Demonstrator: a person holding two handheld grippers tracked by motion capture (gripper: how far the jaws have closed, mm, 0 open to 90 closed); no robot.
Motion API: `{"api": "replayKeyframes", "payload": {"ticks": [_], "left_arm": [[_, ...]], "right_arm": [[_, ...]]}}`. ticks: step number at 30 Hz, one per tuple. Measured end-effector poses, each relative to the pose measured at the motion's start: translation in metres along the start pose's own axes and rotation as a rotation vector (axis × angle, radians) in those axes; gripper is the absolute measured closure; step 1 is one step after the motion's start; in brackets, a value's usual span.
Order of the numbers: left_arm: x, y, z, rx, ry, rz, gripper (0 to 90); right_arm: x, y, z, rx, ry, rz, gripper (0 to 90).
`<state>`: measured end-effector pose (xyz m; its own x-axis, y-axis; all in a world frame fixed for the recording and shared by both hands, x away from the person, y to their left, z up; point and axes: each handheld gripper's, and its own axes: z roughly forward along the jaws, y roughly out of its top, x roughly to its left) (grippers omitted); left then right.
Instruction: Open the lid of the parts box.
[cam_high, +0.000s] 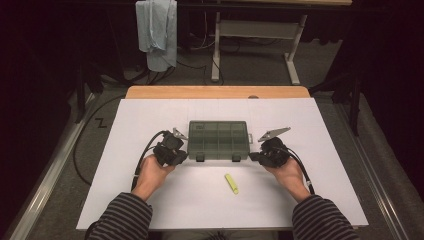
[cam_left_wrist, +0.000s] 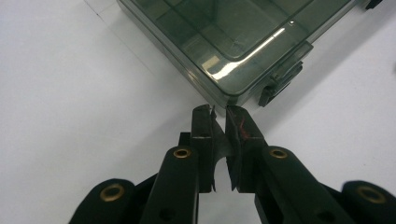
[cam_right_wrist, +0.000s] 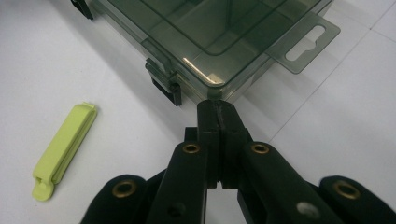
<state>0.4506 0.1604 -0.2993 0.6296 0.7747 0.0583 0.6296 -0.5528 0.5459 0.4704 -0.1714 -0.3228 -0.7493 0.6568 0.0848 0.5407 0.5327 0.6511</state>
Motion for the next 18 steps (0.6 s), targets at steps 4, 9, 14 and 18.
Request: {"api": "replayKeyframes", "payload": {"ticks": [4,9,14,18], "left_arm": [[-0.001,0.000,-0.005,-0.036,0.001,-0.002,80.7],[-0.005,0.003,-0.006,-0.072,0.033,0.001,69.7],[-0.006,0.010,-0.003,-0.089,0.078,-0.009,55.6],[-0.007,0.015,-0.004,-0.134,0.087,-0.015,48.0]], "right_arm": [[0.001,0.000,-0.005,-0.042,-0.009,0.000,90.0],[0.002,0.002,-0.011,-0.084,-0.022,0.001,90.0],[0.001,0.004,-0.015,-0.118,-0.016,0.019,90.0],[0.000,0.008,-0.018,-0.115,-0.018,0.018,90.0]]}}
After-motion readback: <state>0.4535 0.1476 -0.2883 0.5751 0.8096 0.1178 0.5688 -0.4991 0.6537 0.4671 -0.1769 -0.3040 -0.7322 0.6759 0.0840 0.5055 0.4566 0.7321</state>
